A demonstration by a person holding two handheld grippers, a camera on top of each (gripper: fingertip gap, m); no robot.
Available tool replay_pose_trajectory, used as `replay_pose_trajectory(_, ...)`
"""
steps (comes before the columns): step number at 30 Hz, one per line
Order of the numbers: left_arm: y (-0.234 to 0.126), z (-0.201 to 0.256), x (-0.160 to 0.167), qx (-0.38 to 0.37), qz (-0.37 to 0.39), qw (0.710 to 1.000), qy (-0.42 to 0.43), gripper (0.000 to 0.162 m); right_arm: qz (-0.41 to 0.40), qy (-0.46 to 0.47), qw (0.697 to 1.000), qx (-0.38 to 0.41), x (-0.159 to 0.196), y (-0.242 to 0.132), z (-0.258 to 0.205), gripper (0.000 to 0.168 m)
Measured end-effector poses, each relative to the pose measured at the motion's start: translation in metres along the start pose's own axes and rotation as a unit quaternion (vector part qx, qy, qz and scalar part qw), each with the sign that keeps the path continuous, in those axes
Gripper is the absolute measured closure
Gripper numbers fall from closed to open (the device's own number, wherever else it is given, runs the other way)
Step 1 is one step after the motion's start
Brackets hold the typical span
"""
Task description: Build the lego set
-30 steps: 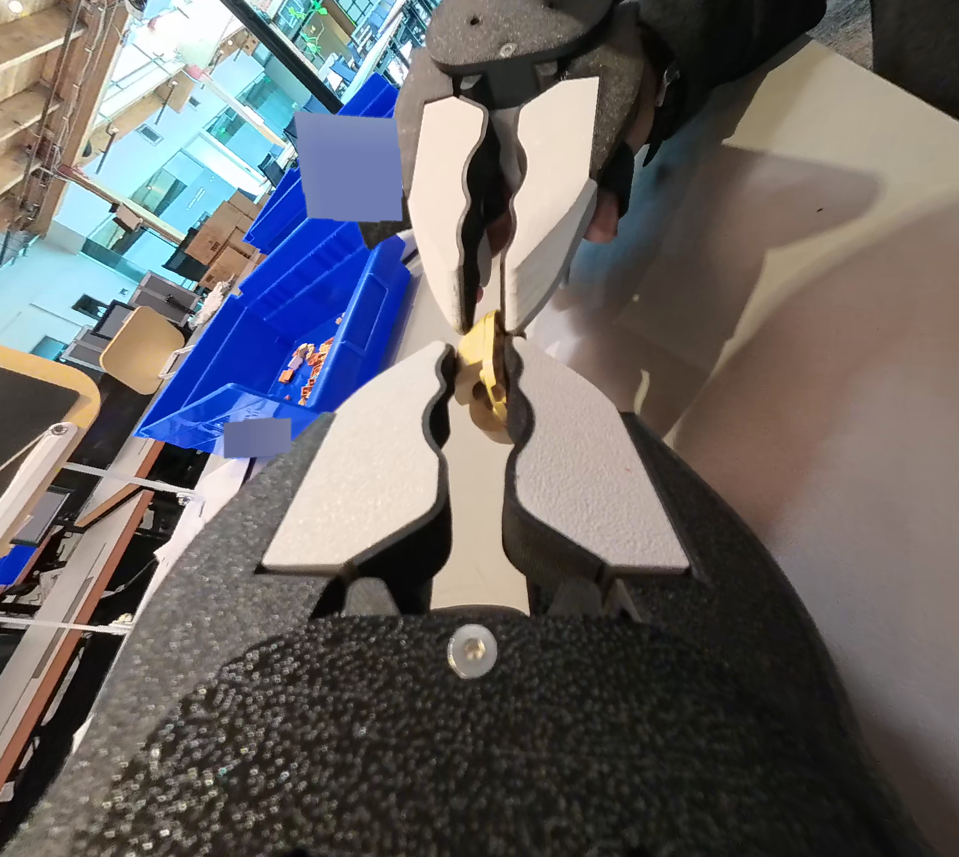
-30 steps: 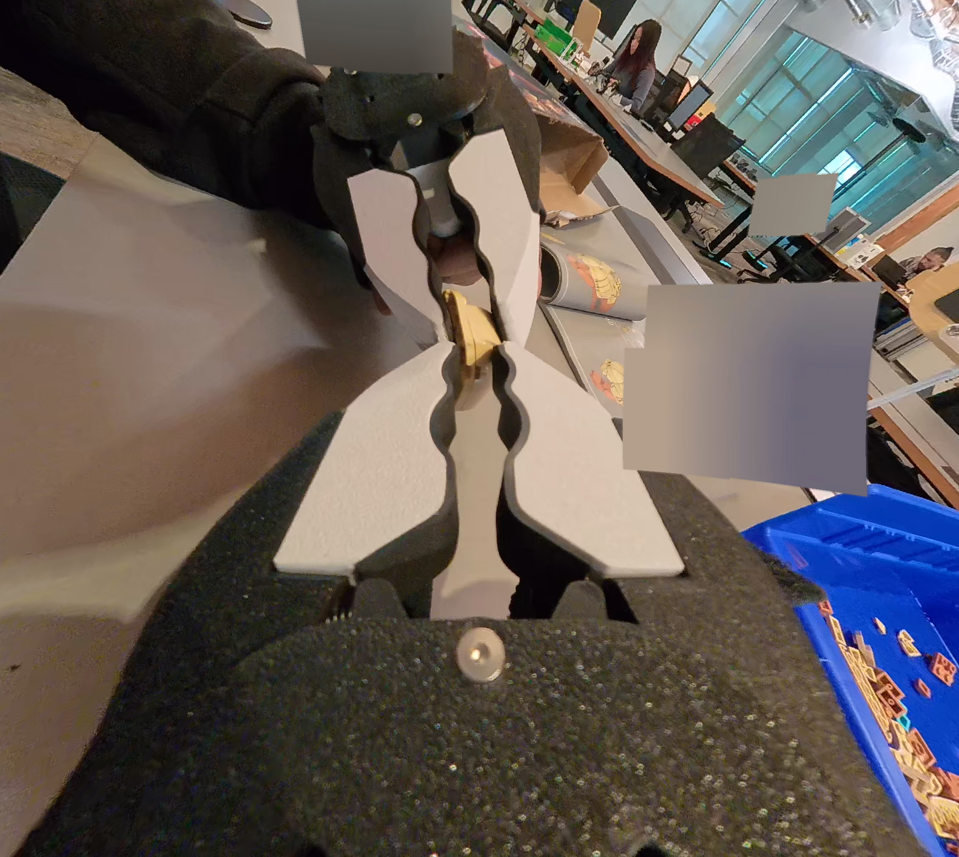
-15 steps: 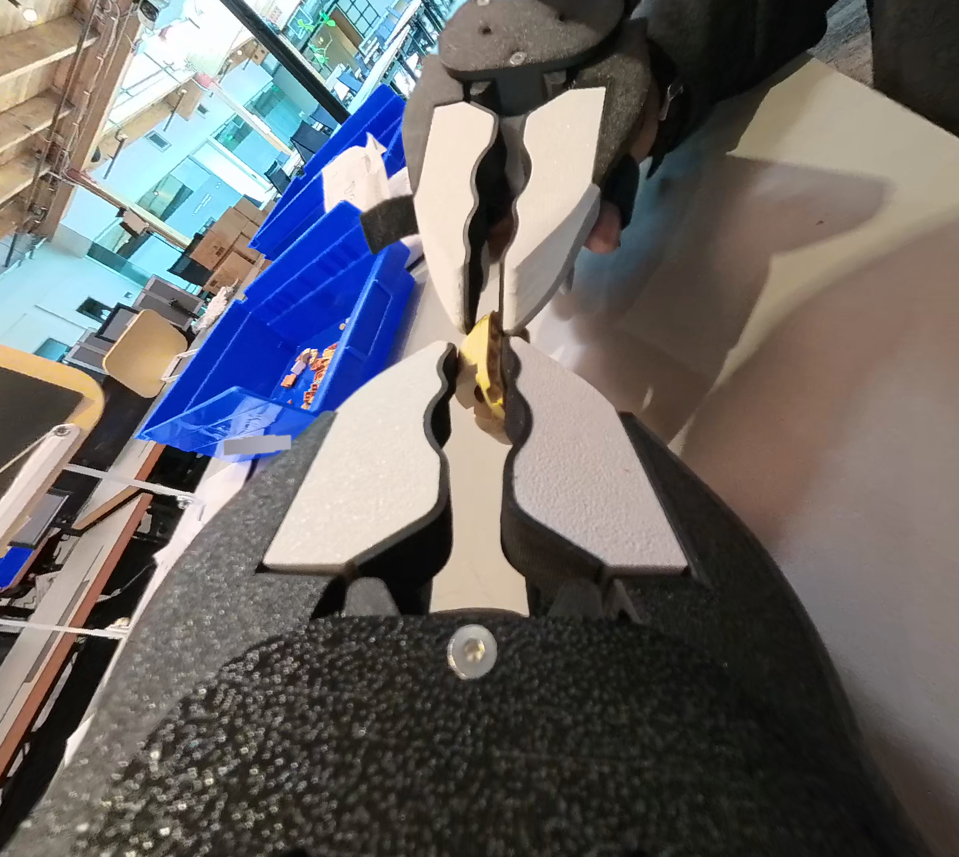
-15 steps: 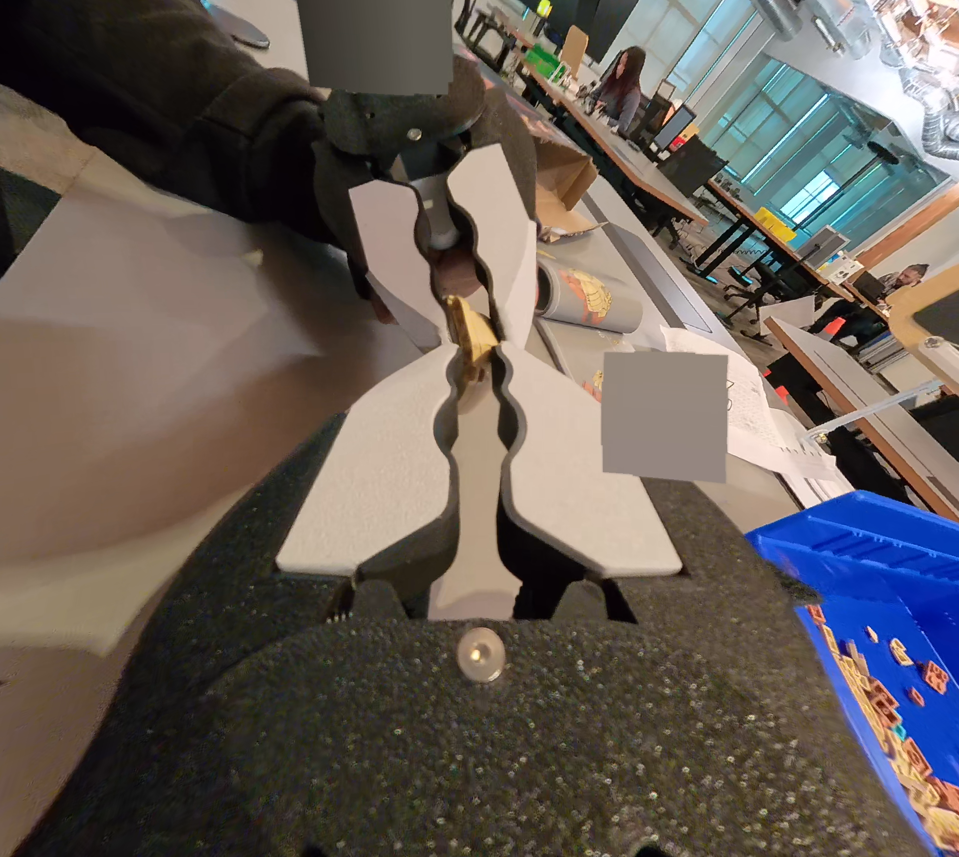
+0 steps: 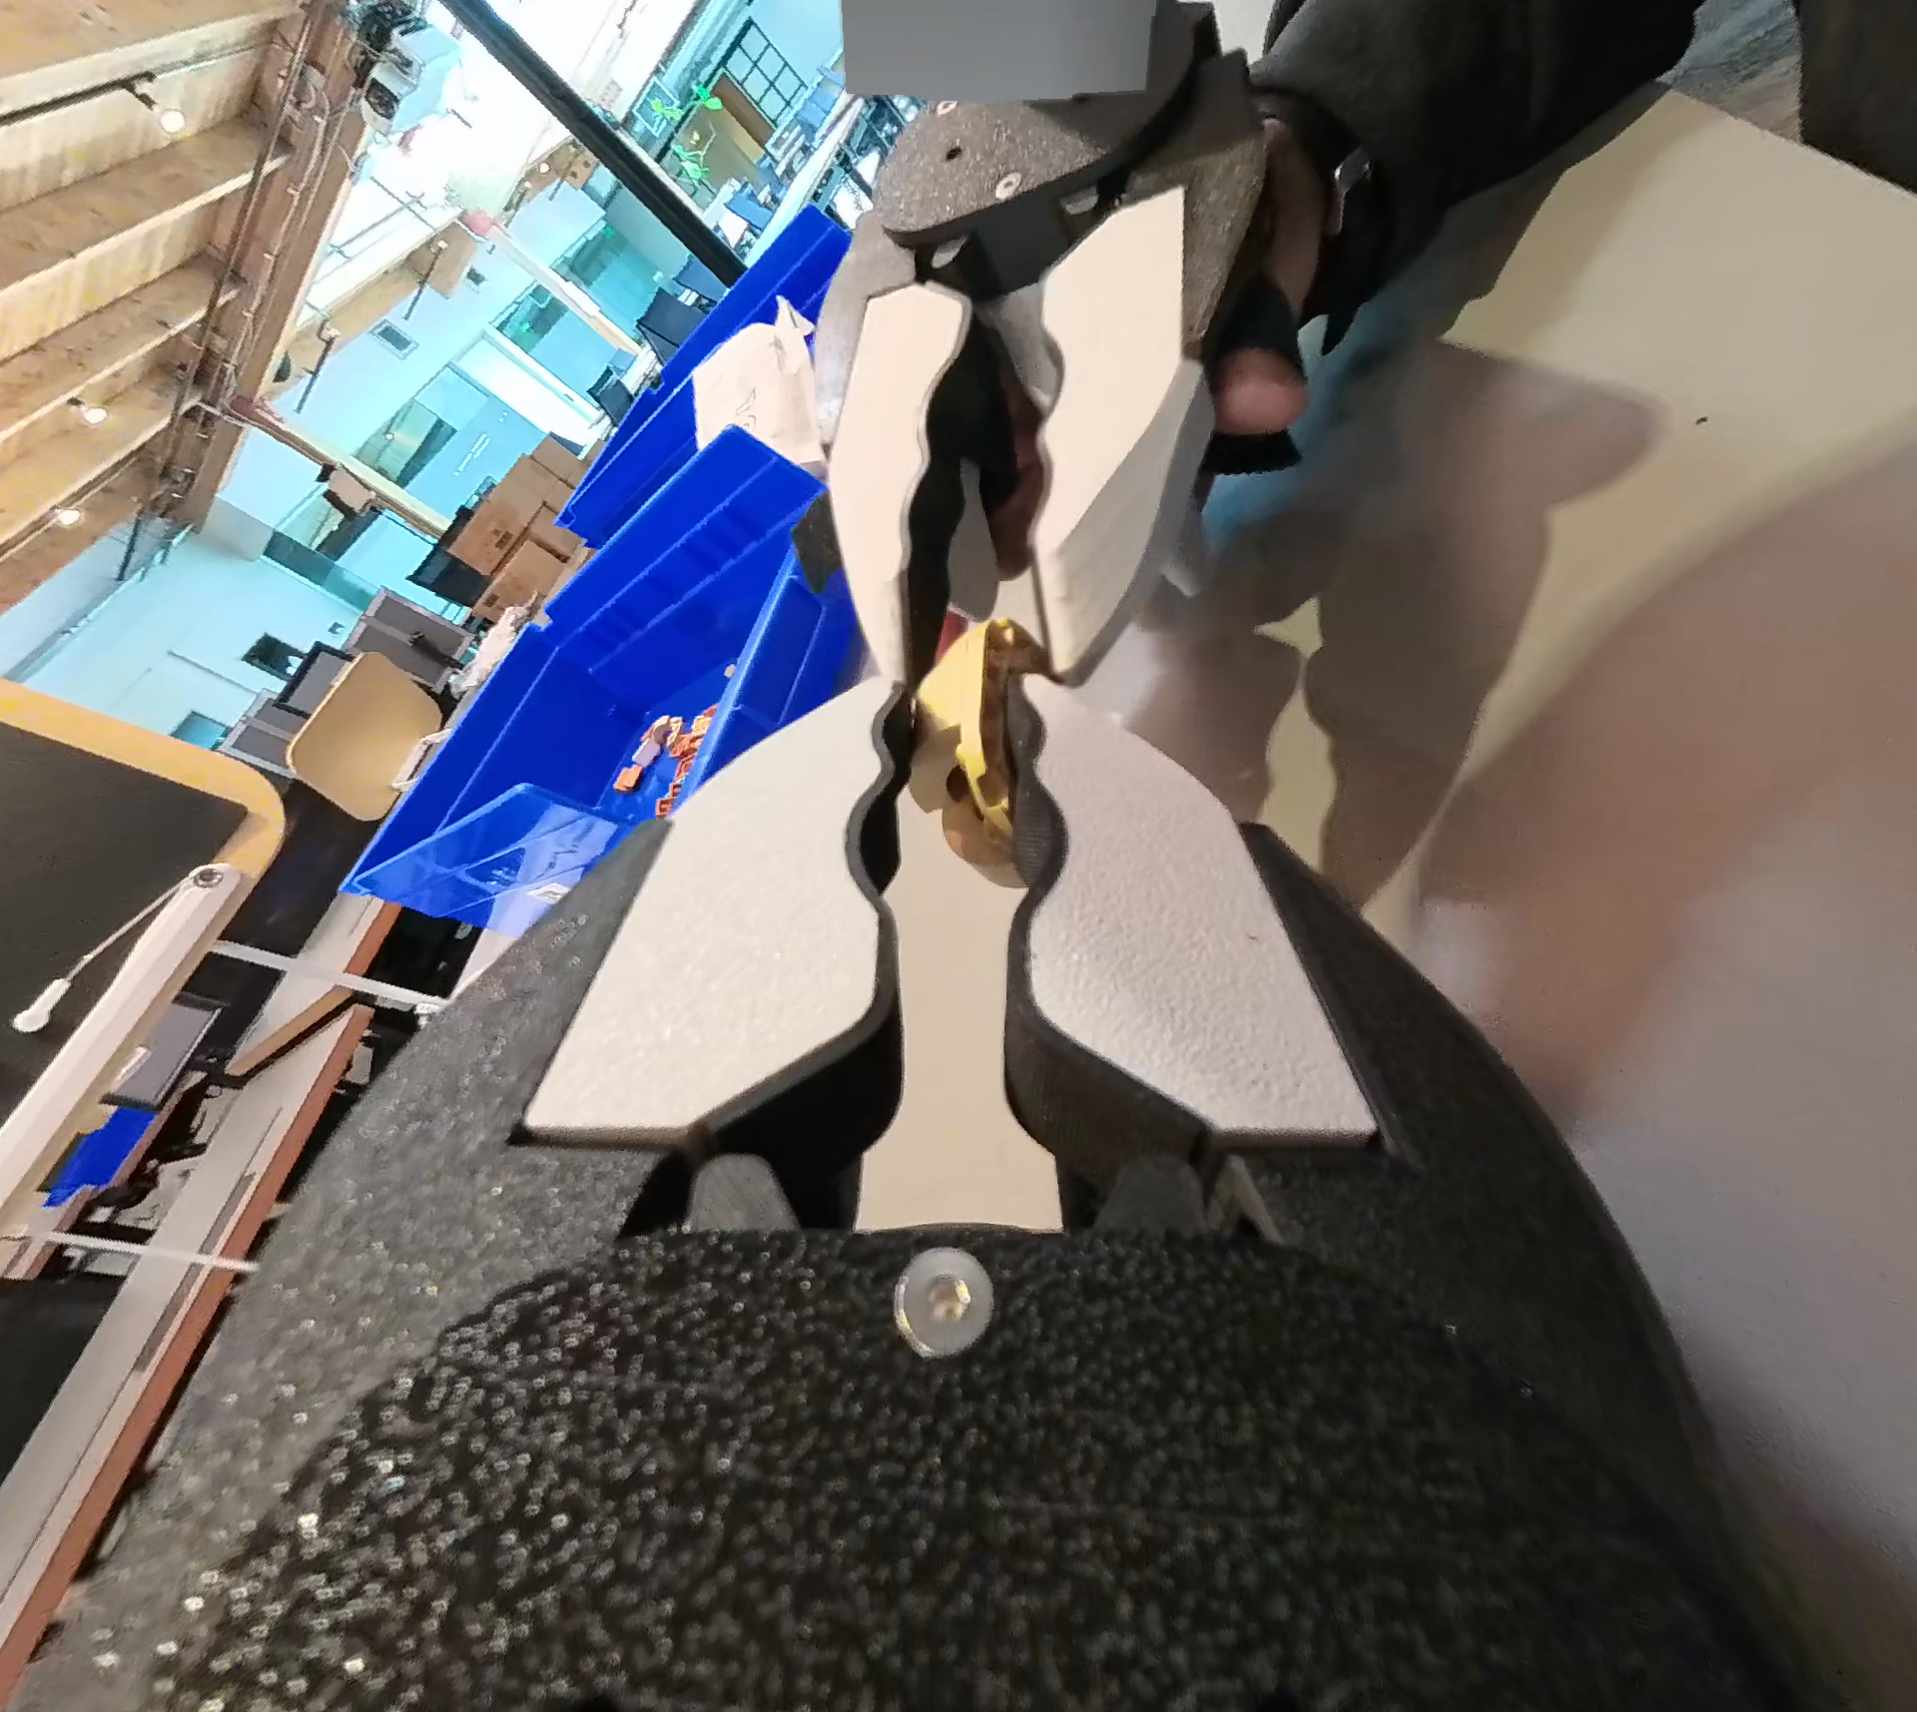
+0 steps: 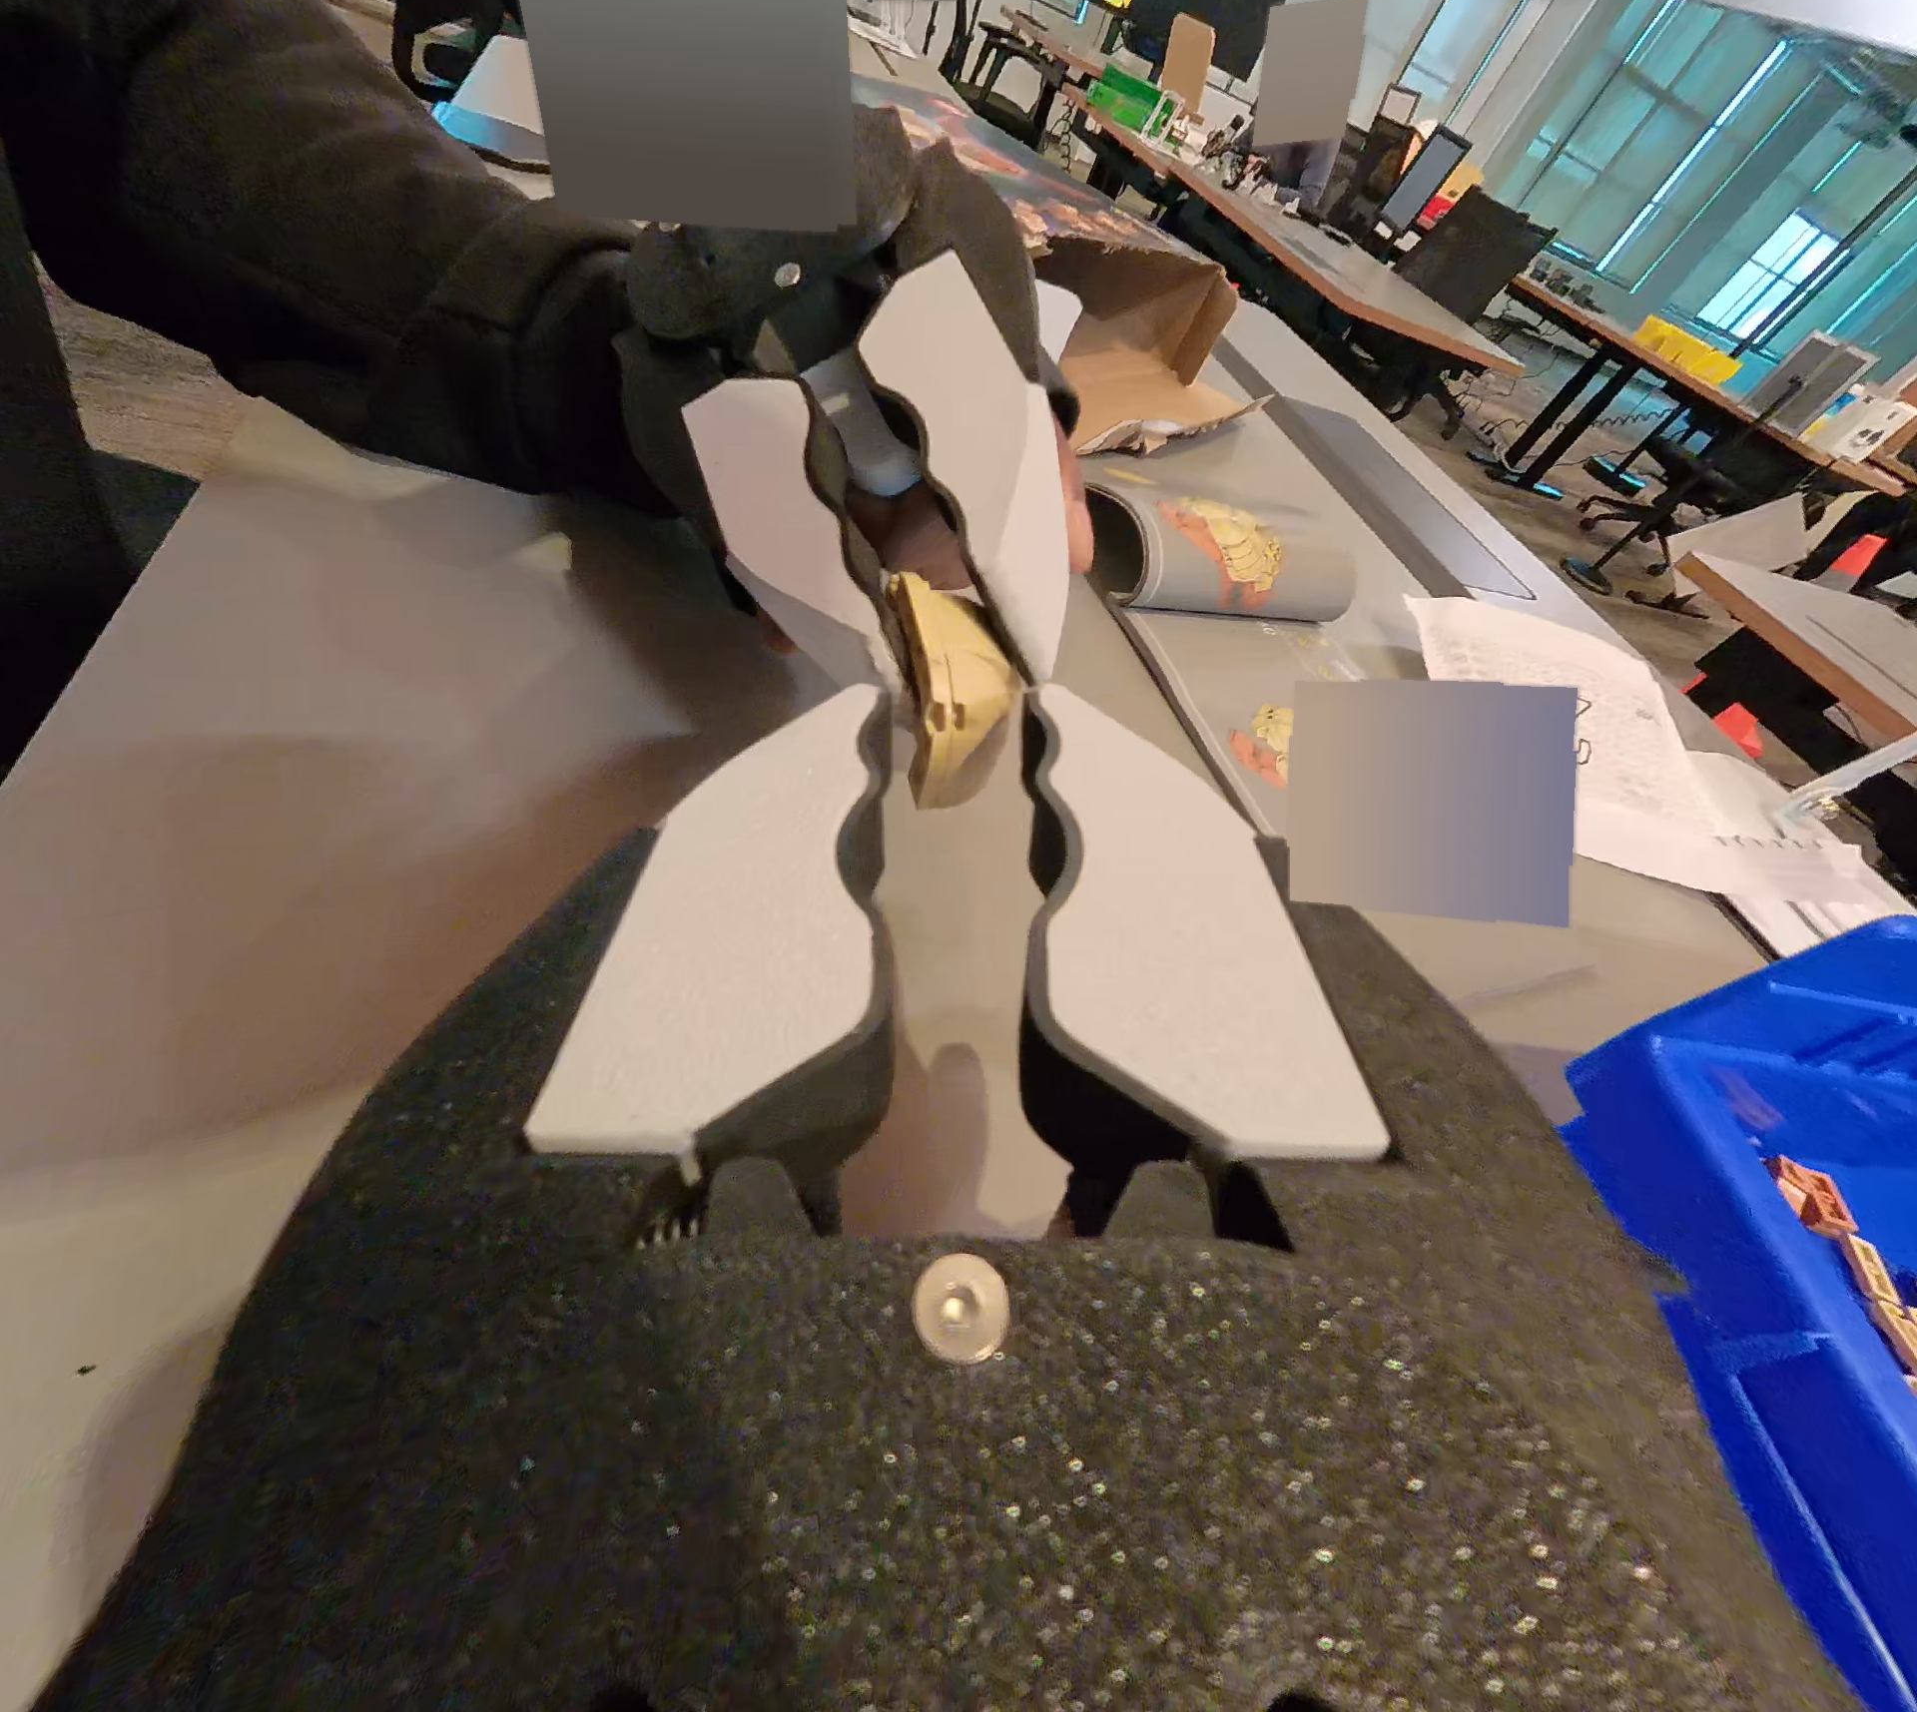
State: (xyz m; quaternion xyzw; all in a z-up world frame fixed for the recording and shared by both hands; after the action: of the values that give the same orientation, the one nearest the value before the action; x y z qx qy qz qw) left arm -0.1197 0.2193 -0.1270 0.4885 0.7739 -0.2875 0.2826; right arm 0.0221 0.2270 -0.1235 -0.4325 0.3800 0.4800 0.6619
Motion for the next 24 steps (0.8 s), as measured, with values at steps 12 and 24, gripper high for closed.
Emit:
replay_pose_trajectory(12,-0.001,-0.007,0.010,0.034,0.028,0.993,-0.106,0.137,-0.006,-0.038,0.999,0.027,0.000,-0.002,0.001,0.152)
replay_pose_trajectory(24,0.007,0.002,0.014,0.069,0.001,0.992,-0.101,0.135,-0.003,-0.057,0.998,0.017,-0.002,0.000,-0.005,0.153)
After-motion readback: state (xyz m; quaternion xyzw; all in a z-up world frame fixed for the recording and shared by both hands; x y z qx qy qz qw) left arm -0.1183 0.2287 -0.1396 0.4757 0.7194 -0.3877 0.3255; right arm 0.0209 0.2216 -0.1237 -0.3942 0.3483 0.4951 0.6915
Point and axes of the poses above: each gripper's, where its closed fingertips meet, y out along the fingers, x out of its underside, z = x × y across the jaws, the point moved 8 cm from there along -y, back along the fingers
